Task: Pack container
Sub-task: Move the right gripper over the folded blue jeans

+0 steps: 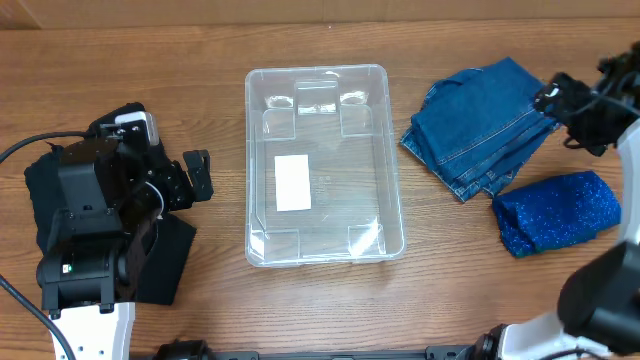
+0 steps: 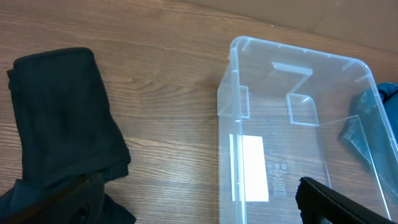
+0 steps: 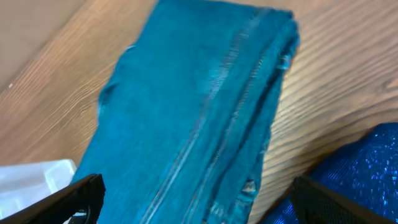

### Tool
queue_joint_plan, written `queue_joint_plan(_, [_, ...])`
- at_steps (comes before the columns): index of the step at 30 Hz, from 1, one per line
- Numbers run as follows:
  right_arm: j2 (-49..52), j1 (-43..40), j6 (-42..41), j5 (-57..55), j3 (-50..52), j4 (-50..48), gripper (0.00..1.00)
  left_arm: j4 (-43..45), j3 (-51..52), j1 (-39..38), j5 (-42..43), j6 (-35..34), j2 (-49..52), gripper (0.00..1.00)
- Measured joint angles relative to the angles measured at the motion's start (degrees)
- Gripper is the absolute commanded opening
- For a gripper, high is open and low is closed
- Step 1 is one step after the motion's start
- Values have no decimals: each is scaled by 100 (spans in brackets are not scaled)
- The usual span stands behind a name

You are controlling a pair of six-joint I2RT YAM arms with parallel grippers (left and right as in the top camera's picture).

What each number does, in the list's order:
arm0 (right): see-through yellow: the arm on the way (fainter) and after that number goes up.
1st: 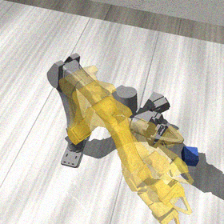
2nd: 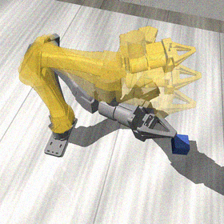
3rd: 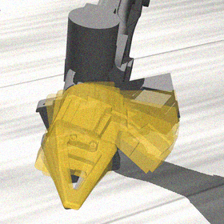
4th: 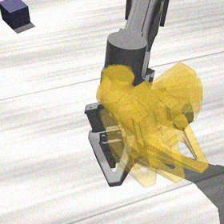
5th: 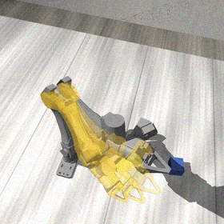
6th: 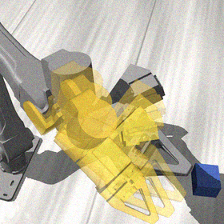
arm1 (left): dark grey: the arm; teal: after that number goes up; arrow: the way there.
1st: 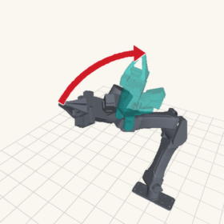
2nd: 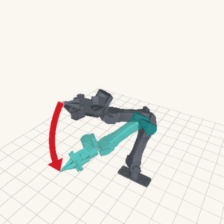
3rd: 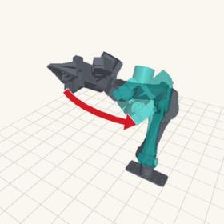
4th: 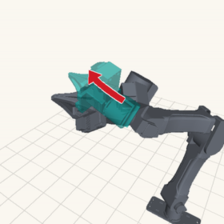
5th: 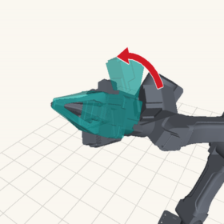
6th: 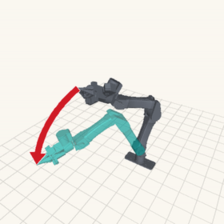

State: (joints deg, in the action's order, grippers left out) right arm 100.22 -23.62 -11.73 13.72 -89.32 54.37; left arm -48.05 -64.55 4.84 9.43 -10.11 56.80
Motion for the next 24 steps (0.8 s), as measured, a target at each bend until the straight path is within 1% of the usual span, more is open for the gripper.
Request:
queue_joint_plan(5, [850, -546, 144, 575, -7, -92, 100, -2, 0, 0, -2, 0, 0, 100])
queue_joint_plan(14, [1991, -671, 533, 1873, -7, -380, 100, -22, 0, 0, -2, 2, 0, 100])
queue_joint_plan(20, [2382, -675, 533, 1794, -7, -420, 100, -66, 0, 0, -2, 2, 0, 100])
queue_joint_plan(24, [2387, -675, 533, 1606, -17, -404, 100, -94, 0, 0, -2, 2, 0, 100])
